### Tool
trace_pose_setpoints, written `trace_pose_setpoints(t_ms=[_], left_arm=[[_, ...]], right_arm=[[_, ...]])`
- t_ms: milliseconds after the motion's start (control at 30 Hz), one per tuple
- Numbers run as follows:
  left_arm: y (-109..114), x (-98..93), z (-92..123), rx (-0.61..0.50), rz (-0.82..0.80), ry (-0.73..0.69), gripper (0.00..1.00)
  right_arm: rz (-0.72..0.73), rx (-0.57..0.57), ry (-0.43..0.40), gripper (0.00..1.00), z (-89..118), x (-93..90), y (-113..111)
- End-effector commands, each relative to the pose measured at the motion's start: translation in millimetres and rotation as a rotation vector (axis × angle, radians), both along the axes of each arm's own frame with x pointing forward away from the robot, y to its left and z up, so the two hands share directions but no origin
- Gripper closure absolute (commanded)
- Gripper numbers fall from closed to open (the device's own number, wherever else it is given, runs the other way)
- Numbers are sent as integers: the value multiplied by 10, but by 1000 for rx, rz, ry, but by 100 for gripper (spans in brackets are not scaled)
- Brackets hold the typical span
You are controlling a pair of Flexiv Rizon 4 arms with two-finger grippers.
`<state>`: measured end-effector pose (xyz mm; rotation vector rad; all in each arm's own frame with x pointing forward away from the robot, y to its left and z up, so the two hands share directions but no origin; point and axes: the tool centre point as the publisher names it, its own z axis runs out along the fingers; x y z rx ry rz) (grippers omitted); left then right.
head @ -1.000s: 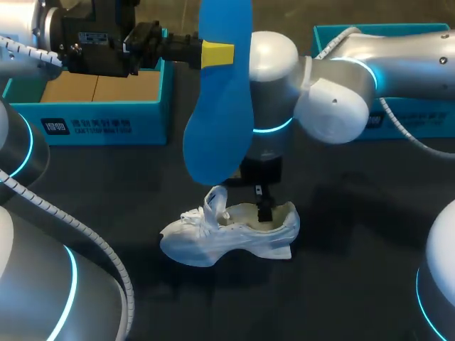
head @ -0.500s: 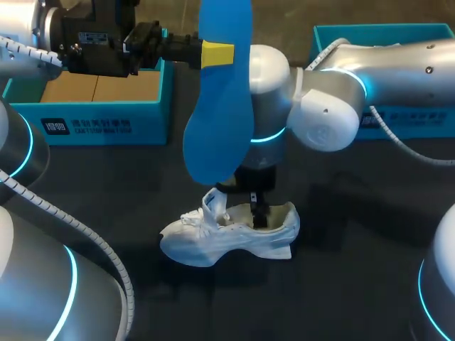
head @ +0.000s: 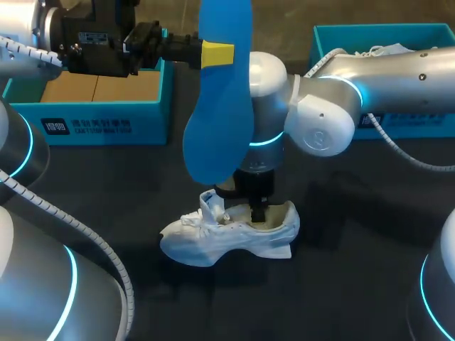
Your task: Take the shoe out of the shoebox, open the shoe tongue, remove and reinsert the insole, then place the shoe into the shoebox
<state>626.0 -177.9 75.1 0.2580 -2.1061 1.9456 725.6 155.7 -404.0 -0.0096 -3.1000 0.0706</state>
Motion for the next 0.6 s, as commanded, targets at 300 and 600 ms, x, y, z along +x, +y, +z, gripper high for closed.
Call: trace_pose_setpoints(t_ms=[300, 600], left_arm=[[-6, 1, -6, -1, -1, 0, 100], [-6, 1, -6, -1, -1, 0, 100]], right_arm=[[-15, -9, -33, 100, 303, -3, -61], [-87, 14, -33, 100, 594, -10, -180]])
